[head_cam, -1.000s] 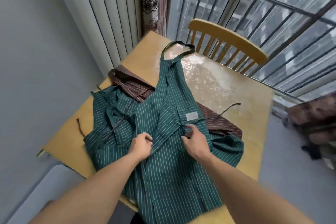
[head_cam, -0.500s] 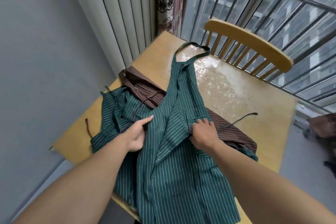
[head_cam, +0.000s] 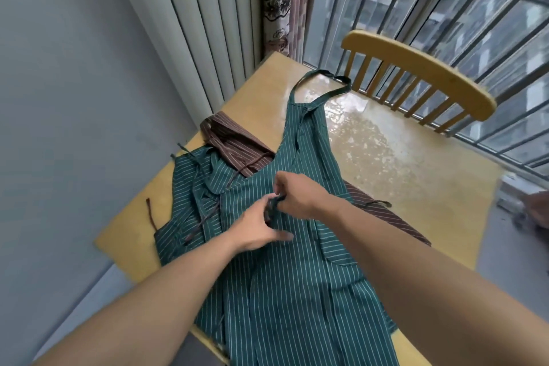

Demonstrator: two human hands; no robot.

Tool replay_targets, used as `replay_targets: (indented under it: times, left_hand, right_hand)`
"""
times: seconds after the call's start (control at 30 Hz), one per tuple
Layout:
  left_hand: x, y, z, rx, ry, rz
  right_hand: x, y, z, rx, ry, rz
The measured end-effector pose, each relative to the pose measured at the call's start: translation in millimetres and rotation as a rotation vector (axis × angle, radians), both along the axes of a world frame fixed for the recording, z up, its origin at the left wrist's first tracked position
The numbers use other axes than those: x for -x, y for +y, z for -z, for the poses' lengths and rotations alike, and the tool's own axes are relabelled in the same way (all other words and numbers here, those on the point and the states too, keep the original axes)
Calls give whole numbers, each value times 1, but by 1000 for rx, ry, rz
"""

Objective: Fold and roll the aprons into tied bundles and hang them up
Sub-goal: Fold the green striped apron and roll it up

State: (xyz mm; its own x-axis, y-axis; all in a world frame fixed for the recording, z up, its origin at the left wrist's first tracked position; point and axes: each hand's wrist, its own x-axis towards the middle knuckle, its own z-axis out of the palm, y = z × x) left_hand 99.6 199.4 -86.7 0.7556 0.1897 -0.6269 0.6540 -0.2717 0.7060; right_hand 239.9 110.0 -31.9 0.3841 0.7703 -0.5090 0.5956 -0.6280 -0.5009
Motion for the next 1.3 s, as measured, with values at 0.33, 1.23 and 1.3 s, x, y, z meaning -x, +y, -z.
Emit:
replay_targets:
  times: [0.33,1.23,1.3]
  left_hand:
    - [2,45,24,171,141,-1092]
    - [27,78,71,251,239,-882]
    - [30,77,86,175,244,-849]
  right_hand:
    - [-19,14,-43,164,-205,-34]
    - [-20,-109,49,238,121,976]
    - [-16,-116,52,203,192,1033]
